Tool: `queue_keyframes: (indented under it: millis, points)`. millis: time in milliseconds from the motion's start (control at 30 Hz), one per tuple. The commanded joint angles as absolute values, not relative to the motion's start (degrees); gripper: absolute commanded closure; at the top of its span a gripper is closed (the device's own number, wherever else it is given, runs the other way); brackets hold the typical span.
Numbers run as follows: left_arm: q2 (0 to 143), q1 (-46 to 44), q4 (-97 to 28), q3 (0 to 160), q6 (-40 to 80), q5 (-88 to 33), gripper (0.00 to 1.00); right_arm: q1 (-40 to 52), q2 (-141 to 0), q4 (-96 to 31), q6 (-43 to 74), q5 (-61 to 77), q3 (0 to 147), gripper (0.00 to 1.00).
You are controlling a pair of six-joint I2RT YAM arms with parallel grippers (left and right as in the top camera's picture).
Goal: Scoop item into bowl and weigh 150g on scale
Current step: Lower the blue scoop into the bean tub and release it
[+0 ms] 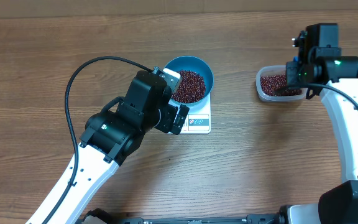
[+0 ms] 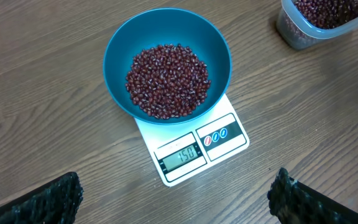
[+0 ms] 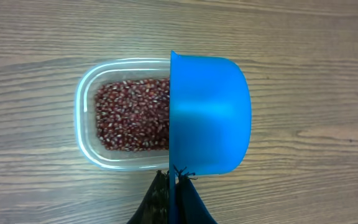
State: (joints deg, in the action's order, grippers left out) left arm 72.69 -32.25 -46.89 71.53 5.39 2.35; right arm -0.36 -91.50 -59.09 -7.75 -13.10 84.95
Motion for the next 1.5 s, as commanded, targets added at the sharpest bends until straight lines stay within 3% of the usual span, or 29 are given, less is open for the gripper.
queue_keyframes:
  millis: [0, 200, 367, 633, 800, 1000, 1200, 1333, 1467]
  points:
    - [72.3, -32.2, -46.7, 72.8, 4.2, 2.1, 0.0, 1.9, -91.6, -58.6, -8.2, -17.6, 85.3, 0.96]
    - [72.3, -32.2, -46.6, 72.8, 4.2, 2.1, 0.0, 4.2, -91.6, -57.6, -6.5, -23.6, 85.3, 0.96]
    - [72.3, -32.2, -46.6, 72.8, 4.3, 2.0, 0.0, 4.1, -91.6, -56.4, 1.5, -23.5, 85.3, 0.96]
    - [72.3, -32.2, -46.6, 72.8, 4.3, 2.0, 0.0, 4.1, -91.6, -56.5, 36.7, -12.8, 84.5, 0.96]
    - [72.3, -32.2, -46.7, 72.8, 4.3, 2.0, 0.0, 4.0, -91.6, -54.4, 52.6, -12.6, 80.4, 0.96]
    - [72.3, -32.2, -46.6, 72.8, 4.3, 2.0, 0.0, 4.0, -91.7, -50.7, 61.1, -12.5, 75.7, 0.96]
    - [72.3, -32.2, -46.5, 72.8, 4.3, 2.0, 0.0, 4.0, -91.7, -46.4, 61.8, -12.5, 72.9, 0.96]
    - [72.3, -32.2, -46.5, 72.8, 4.3, 2.0, 0.0, 4.0, -92.0, -45.1, 61.8, -12.6, 71.9, 0.69]
    - [72.3, -32.2, -46.5, 72.8, 4.3, 2.0, 0.0, 4.0, -93.4, -44.7, 61.8, -12.5, 71.7, 0.31]
